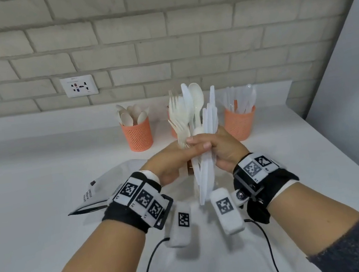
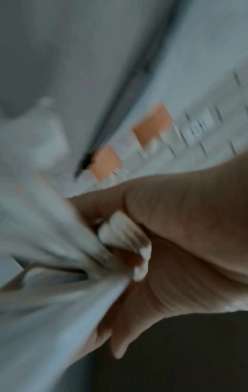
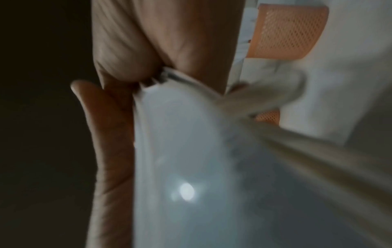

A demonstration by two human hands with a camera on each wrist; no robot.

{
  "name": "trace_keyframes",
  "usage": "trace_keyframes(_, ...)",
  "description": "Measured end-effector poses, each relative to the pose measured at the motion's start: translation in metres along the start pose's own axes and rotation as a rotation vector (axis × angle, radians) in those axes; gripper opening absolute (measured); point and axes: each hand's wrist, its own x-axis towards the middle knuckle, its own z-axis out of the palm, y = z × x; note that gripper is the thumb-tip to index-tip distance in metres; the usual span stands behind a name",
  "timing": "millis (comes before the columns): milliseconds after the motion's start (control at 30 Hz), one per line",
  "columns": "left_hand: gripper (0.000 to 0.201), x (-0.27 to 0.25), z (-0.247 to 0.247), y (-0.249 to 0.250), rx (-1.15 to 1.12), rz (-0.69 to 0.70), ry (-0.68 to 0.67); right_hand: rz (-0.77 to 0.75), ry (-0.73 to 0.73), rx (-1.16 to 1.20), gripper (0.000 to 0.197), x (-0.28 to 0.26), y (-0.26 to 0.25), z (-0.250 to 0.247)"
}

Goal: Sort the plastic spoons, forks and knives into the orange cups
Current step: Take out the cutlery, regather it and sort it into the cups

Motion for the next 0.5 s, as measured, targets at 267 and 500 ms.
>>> trace_keyframes(267,0.038,0.012,0.014,-0.014,-0.183,0.004,-0.037,-0.005,0.060,-0.090,0.034,0.005,-0.002,-0.010)
trace_keyframes(500,0.042,0.023,0.011,-0.021,-0.334,0.038,-0.011,0.103,-0.146,-0.408,0.064,0.014,-0.005,-0.025)
